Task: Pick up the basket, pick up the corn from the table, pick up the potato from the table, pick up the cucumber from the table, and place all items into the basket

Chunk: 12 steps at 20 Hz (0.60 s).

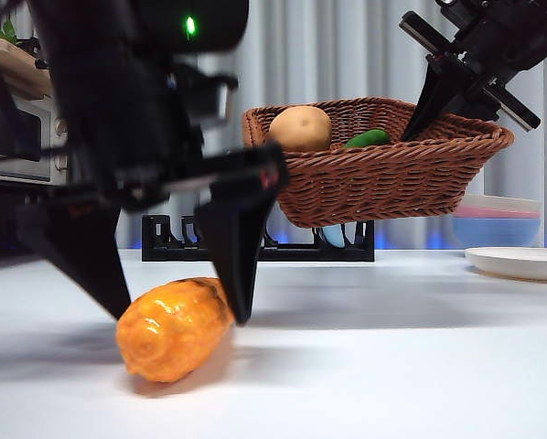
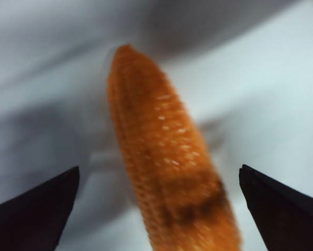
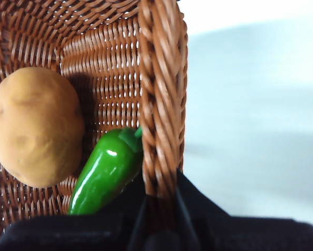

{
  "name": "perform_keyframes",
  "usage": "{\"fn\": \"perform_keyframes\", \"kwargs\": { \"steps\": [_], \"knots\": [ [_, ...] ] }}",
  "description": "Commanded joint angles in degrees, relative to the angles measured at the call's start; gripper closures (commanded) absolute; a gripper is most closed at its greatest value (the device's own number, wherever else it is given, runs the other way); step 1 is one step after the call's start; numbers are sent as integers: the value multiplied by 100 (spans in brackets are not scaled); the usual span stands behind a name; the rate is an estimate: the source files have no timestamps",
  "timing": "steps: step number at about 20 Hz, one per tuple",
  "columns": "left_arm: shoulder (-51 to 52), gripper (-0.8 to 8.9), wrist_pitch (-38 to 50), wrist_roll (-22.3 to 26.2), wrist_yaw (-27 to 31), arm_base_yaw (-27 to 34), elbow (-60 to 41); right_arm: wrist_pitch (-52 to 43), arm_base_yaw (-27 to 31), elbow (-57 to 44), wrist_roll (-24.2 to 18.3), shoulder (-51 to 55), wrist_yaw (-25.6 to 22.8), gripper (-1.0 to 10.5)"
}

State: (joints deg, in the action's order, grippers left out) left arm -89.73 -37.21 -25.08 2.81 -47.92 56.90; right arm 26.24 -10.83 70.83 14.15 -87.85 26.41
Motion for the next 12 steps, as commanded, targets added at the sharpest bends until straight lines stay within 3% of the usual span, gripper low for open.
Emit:
{"fn": "perform_keyframes", "kwargs": {
  "steps": [1,3,8,12],
  "knots": [
    [-85,458,125,160,-2,28,-37,-81,0,50,35,-11,72,957],
    [-85,827,236,310,7,-11,-37,-81,0,50,35,-11,70,957],
    [42,822,52,411,-68,-79,-37,-31,0,50,33,-11,70,957],
    [1121,822,-560,356,-291,-485,-35,-31,0,50,33,-11,70,957]
  ]
}}
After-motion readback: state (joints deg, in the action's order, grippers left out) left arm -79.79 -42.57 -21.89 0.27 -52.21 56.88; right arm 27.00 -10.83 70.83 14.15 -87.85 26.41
